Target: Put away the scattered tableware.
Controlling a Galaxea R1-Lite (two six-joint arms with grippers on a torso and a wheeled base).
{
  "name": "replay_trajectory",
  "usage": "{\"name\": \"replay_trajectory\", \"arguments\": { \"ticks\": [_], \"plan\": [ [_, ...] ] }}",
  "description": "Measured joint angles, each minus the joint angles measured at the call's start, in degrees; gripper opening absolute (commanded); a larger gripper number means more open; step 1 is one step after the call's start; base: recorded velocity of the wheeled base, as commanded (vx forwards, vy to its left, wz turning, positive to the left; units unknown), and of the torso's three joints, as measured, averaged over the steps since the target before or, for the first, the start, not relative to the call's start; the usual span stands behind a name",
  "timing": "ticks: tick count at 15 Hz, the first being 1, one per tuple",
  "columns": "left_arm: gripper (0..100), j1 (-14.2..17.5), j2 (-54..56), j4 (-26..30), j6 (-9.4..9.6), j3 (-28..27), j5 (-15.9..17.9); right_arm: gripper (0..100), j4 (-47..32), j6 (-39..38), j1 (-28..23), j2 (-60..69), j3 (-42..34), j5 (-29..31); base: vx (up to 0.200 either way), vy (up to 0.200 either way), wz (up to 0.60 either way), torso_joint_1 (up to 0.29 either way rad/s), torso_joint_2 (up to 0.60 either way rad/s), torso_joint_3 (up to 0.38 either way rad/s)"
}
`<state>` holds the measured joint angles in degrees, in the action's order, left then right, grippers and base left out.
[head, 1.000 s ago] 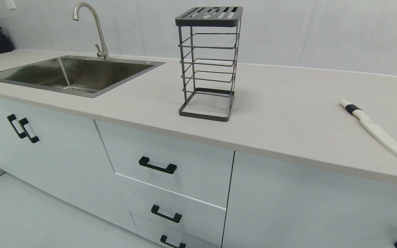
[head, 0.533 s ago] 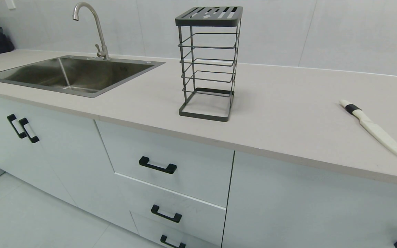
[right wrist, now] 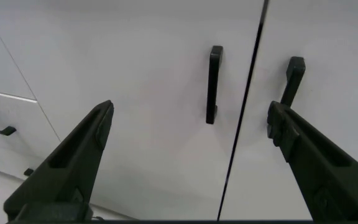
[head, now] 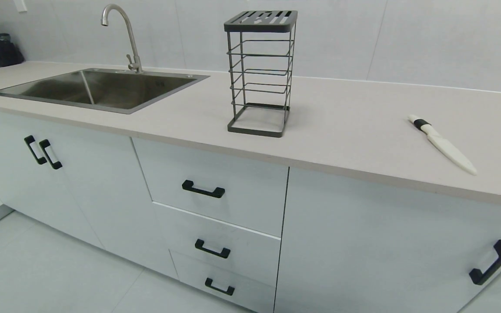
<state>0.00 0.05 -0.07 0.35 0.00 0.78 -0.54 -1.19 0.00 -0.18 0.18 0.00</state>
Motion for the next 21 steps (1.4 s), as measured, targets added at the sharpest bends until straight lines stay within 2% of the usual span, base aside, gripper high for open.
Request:
{"name": "replay_trajectory", "arguments": {
  "ticks": [4, 9, 12, 18, 21],
  "plan": [
    [100, -0.02, 0.02, 0.02, -0.02, 0.0, 0.04, 100, 0.05, 0.02, -0.02, 0.0, 0.0, 0.0, 0.0, 0.0, -0.15, -0.001, 0.0, 0.001],
    [100, -0.05, 0.02, 0.05, 0.09, 0.0, 0.04, 100, 0.07, 0.18, -0.05, 0.0, 0.0, 0.0, -0.2, -0.2, 0.0, 0.008, 0.01, 0.0],
    [100, 0.0, 0.02, -0.06, 0.05, 0.0, 0.04, 100, 0.11, 0.13, 0.0, 0.0, 0.02, 0.02, 0.0, 0.0, 0.0, 0.0, 0.0, 0.0],
    [100, 0.0, 0.02, 0.0, 0.0, 0.0, 0.01, 100, 0.24, -0.13, 0.0, 0.0, -0.05, 0.0, 0.0, 0.0, -0.6, 0.003, 0.0, 0.003],
    [100, 0.0, 0.02, 0.0, -0.02, 0.0, 0.01, 100, 0.27, 0.2, -0.05, 0.0, 0.02, 0.0, 0.0, 0.0, 0.0, 0.0, 0.0, 0.0]
  ]
}}
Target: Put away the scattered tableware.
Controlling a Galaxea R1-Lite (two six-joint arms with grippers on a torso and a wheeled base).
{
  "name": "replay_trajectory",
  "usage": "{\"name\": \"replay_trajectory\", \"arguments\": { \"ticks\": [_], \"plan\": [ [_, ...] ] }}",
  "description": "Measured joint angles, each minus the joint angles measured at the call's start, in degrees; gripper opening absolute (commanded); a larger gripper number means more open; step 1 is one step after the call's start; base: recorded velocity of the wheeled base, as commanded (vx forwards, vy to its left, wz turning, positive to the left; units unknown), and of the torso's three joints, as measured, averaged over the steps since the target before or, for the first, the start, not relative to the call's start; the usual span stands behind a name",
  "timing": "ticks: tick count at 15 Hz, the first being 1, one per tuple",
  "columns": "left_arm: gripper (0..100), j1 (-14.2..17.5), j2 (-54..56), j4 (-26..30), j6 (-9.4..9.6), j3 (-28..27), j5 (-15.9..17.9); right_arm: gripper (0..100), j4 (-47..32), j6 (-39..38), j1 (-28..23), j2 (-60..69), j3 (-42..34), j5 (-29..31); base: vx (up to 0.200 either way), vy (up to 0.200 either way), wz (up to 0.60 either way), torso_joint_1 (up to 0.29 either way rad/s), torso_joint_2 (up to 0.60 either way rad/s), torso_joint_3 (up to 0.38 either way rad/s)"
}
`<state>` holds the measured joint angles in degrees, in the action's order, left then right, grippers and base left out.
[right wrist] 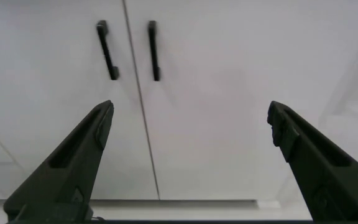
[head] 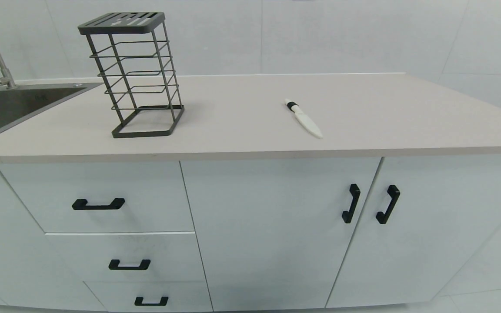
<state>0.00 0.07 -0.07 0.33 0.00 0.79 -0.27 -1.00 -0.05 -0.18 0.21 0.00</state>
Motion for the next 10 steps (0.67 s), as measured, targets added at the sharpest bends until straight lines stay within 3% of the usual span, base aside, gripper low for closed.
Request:
{"name": "replay_trajectory", "arguments": {
  "ticks": [10],
  "plan": [
    [100, 0.0, 0.0, -0.02, 0.02, 0.0, -0.01, 100, -0.2, 0.21, 0.0, -0.02, -0.02, 0.0, 0.0, 0.0, 0.0, 0.011, -0.01, -0.002]
  ]
}}
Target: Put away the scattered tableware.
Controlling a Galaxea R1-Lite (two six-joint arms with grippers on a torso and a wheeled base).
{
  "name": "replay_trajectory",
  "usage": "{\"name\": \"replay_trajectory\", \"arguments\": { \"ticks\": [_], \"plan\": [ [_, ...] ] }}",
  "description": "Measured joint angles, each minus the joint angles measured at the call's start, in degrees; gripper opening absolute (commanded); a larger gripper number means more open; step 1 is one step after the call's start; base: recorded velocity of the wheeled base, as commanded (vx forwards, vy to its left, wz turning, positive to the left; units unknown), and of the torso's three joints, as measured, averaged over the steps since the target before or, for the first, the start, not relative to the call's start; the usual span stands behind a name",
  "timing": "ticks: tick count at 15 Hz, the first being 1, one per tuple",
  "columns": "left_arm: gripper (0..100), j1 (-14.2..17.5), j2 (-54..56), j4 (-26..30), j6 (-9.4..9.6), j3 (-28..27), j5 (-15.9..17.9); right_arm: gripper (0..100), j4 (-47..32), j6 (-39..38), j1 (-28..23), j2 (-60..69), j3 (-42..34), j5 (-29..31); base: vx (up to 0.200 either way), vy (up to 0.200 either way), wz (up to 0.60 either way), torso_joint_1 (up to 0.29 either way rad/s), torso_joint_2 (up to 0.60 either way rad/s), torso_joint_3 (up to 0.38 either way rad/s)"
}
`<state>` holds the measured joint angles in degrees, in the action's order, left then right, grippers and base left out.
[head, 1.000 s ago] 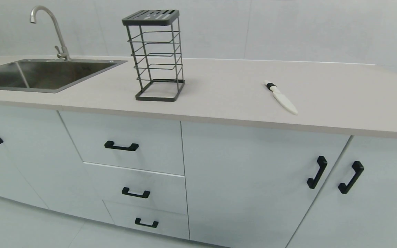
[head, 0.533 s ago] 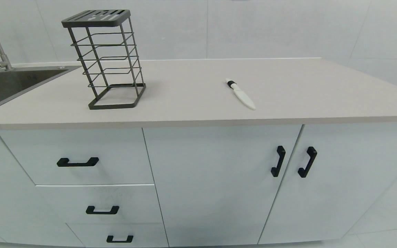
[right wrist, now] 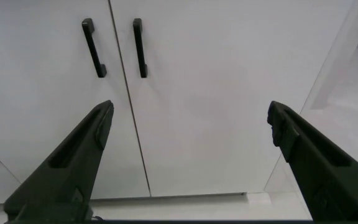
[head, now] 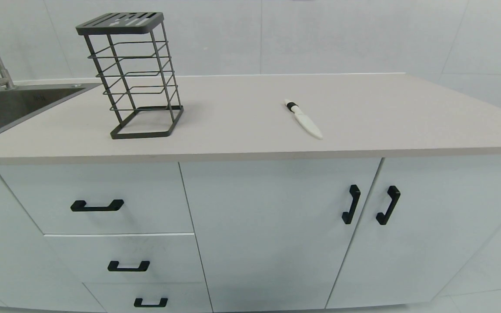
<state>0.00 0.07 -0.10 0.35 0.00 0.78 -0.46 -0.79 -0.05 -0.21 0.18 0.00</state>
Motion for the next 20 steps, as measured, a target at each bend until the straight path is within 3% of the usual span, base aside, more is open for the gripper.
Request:
{"name": "replay_trajectory", "arguments": {
  "ticks": [13, 20],
  "plan": [
    [100, 0.0, 0.0, 0.05, 0.0, 0.0, 0.01, 100, 0.09, -0.1, -0.05, -0.01, 0.0, 0.0, 0.0, 0.0, 0.0, 0.154, -0.34, -0.158],
    [100, 0.0, 0.0, -0.01, -0.02, 0.0, 0.0, 100, 0.06, -0.1, -0.05, -0.01, -0.02, 0.0, 0.0, 0.0, 0.0, 0.3, -0.49, -0.231]
  ]
}}
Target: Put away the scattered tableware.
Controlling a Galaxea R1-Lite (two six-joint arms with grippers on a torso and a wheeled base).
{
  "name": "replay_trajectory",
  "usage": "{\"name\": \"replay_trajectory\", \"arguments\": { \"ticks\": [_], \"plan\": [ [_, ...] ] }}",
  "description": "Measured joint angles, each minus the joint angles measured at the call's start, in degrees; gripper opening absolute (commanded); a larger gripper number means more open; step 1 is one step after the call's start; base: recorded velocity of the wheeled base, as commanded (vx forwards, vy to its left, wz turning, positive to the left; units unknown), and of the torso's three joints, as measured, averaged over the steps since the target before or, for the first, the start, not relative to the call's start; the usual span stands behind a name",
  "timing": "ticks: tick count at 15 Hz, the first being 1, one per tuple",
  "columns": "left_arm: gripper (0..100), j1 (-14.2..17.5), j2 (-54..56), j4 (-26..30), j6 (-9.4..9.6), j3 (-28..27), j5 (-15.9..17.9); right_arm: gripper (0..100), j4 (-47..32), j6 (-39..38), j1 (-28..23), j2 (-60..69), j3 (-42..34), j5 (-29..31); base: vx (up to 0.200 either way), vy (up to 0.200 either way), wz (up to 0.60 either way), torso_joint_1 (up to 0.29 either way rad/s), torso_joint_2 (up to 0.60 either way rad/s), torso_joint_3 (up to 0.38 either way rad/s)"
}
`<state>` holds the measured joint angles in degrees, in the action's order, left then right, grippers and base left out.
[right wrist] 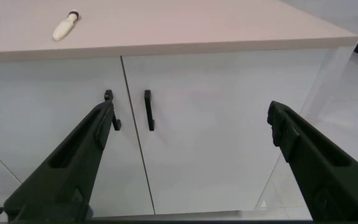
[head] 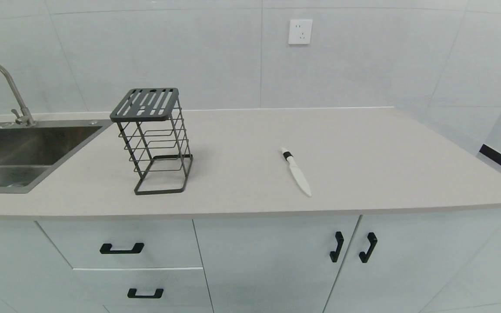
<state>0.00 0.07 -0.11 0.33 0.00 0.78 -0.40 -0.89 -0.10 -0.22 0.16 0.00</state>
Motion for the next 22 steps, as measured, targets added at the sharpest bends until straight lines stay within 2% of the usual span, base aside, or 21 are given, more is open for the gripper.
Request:
{"name": "replay_trajectory", "arguments": {
  "ticks": [6, 17, 22],
  "plan": [
    [100, 0.0, 0.0, 0.06, 0.0, 0.0, 0.01, 100, 0.05, 0.0, 0.0, 0.0, -0.02, 0.0, 0.0, 0.0, 0.0, 0.089, -0.16, -0.078],
    [100, 0.0, 0.0, 0.0, 0.0, 0.0, 0.01, 100, 0.11, 0.0, 0.0, -0.02, 0.02, 0.02, 0.0, 0.0, 0.0, 0.268, -0.54, -0.257],
    [100, 0.0, 0.0, 0.01, -0.06, 0.0, -0.07, 100, 0.02, 0.0, 0.0, -0.02, 0.02, 0.0, 0.0, 0.0, 0.0, 0.018, -0.04, -0.016]
  ]
}}
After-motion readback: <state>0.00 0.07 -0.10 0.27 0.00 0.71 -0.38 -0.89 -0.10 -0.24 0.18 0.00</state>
